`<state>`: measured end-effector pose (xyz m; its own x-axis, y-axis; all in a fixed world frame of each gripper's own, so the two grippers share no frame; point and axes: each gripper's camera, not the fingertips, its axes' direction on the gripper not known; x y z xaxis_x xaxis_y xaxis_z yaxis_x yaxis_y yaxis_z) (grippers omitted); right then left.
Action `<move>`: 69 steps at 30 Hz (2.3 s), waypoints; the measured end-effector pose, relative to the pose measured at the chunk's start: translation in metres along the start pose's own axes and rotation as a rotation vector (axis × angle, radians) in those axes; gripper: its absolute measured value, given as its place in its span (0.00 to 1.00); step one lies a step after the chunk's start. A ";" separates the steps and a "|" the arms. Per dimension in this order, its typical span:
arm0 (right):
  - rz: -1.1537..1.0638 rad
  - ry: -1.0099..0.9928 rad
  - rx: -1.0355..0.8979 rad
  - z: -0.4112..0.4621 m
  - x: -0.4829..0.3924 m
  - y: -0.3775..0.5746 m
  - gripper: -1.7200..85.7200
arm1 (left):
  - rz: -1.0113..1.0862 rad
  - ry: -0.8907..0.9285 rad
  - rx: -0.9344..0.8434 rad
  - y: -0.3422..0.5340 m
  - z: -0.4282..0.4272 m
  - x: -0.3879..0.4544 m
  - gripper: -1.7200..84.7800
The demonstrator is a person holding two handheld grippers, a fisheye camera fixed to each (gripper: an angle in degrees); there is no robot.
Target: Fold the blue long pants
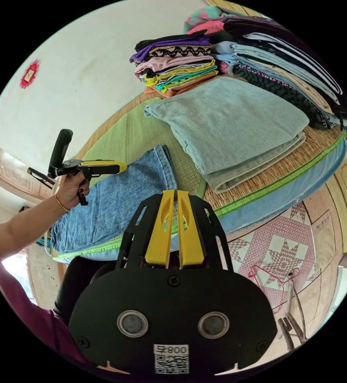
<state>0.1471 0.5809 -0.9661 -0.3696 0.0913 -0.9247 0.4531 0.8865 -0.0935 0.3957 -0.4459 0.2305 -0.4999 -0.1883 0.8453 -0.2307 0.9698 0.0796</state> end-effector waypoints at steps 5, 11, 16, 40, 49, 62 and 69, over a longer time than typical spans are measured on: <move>-0.011 0.015 0.014 0.006 -0.007 0.008 0.03 | -0.005 0.061 0.102 -0.009 -0.026 0.016 0.03; -0.007 0.033 0.101 0.003 -0.025 0.011 0.02 | -0.004 0.027 0.023 -0.017 -0.014 0.035 0.02; -0.178 0.027 0.065 0.038 -0.074 -0.028 0.02 | -0.018 0.066 0.081 -0.009 -0.035 0.044 0.02; -0.053 0.007 -0.016 0.114 -0.055 -0.010 0.02 | -0.113 0.319 0.068 0.091 -0.060 0.122 0.02; -0.120 -0.040 -0.151 0.158 -0.064 0.034 0.02 | -0.126 0.279 0.022 0.092 -0.064 0.153 0.03; 0.087 -0.120 -0.076 0.154 -0.016 0.077 0.10 | 0.038 0.050 0.004 0.058 -0.089 0.227 0.10; 0.162 -0.256 -0.084 0.176 -0.002 0.099 0.11 | 0.140 -0.089 -0.016 0.050 -0.094 0.257 0.06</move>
<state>0.3358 0.5887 -1.0383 -0.0769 0.1266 -0.9890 0.4165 0.9053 0.0835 0.3340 -0.4315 0.5015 -0.5985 -0.0630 0.7986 -0.1400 0.9898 -0.0269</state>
